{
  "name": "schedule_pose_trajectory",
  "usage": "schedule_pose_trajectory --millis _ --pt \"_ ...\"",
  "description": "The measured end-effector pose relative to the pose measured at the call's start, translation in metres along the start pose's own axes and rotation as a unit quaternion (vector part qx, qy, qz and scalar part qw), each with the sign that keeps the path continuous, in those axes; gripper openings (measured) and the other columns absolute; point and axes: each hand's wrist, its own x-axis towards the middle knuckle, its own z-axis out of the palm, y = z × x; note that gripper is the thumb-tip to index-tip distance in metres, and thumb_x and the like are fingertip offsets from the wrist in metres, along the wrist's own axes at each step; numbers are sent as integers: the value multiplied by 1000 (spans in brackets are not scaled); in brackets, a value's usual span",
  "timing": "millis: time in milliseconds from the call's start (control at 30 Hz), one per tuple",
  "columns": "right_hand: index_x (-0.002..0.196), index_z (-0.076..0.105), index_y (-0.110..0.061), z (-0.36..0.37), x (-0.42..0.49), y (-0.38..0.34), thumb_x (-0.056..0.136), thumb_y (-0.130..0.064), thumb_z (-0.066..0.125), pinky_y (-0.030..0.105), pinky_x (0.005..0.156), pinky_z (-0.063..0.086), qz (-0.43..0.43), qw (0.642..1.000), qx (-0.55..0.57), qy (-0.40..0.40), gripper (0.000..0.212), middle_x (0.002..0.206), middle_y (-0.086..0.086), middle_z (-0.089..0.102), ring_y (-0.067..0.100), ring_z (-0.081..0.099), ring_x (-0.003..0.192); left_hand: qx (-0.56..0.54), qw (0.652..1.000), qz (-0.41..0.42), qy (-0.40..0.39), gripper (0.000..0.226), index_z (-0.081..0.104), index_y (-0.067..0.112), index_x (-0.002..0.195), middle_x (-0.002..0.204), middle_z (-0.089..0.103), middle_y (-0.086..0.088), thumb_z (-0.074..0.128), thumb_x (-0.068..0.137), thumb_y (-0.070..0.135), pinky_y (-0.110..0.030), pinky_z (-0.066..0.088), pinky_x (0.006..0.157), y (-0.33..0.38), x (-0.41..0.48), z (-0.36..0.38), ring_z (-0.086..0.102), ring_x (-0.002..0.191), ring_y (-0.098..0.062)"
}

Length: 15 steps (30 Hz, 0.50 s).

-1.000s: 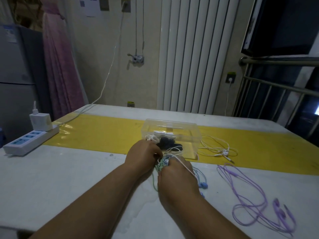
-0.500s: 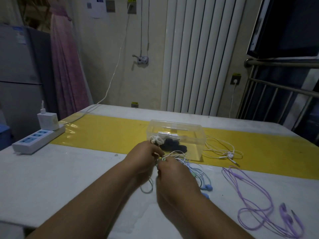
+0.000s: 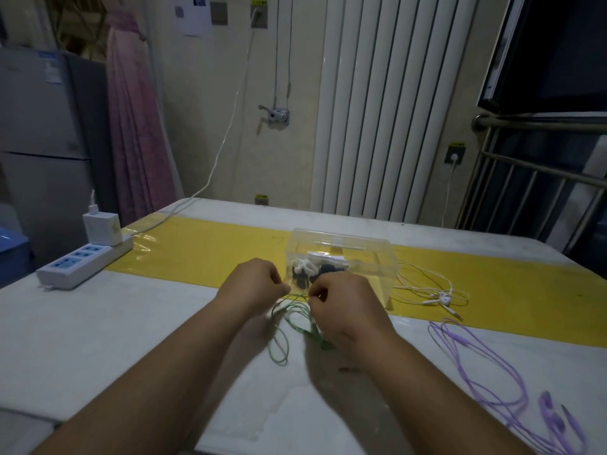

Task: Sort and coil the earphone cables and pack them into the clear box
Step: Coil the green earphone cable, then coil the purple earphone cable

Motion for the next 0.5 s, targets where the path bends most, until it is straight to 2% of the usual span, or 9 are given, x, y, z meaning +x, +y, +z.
schedule_pose_trajectory --millis 100,167,233,300,367,500 --pt "94 75 -17 -2 3 -3 88 -15 53 31 76 53 -3 1000 -3 26 24 96 3 71 21 63 90 122 989 -41 -79 36 59 11 65 59 59 -3 70 79 42 -29 46 57 4 -6 -2 57 58 -20" --pt "90 75 -20 -1 5 -4 88 -16 53 29 72 50 1 999 -1 43 23 93 1 70 21 62 87 152 982 -42 -108 28 66 10 72 66 61 -3 75 74 37 -28 48 59 7 -6 1 61 68 -22" --pt "90 74 -22 2 8 -4 89 -16 52 28 71 48 2 999 -13 40 23 92 -1 69 21 62 87 134 984 -43 -112 20 73 10 86 81 71 -6 75 74 26 -30 56 69 9 -6 4 67 79 -24" --pt "88 72 -23 4 10 -3 88 -13 53 28 70 44 4 999 -26 30 22 87 -3 63 21 60 85 96 990 -31 -100 19 75 11 91 92 73 -8 73 77 23 -31 56 77 14 -5 9 67 86 -24" --pt "83 68 -24 4 11 -1 87 -10 54 27 67 42 5 999 -31 27 20 83 -5 57 19 56 80 29 997 -28 -70 14 76 11 88 90 73 -7 74 77 21 -29 54 74 18 -6 18 67 85 -23" --pt "87 71 -19 1 10 4 87 -12 54 27 64 46 10 999 -31 35 18 86 0 63 20 57 77 -39 999 -24 13 13 69 14 83 87 67 -2 77 75 20 -28 46 69 21 -10 29 62 85 -21"
